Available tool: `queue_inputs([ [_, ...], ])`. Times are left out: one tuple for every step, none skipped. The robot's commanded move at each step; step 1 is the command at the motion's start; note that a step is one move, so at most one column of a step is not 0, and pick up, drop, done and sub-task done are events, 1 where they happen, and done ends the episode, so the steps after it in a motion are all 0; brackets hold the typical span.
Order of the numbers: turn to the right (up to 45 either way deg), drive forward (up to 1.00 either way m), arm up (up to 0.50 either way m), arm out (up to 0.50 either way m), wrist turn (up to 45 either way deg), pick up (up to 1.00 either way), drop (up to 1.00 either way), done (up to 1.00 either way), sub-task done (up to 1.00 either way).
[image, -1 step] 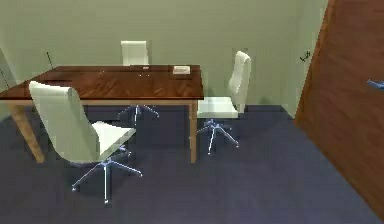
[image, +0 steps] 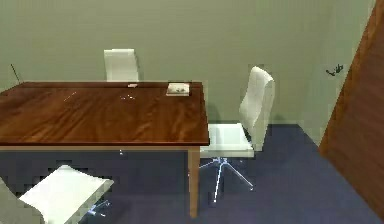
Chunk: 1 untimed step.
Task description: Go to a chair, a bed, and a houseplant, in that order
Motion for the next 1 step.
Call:
queue_inputs([
  [-42.0,0.0,0.0,0.0,0.0,0.0,0.0,0.0,0.0],
])
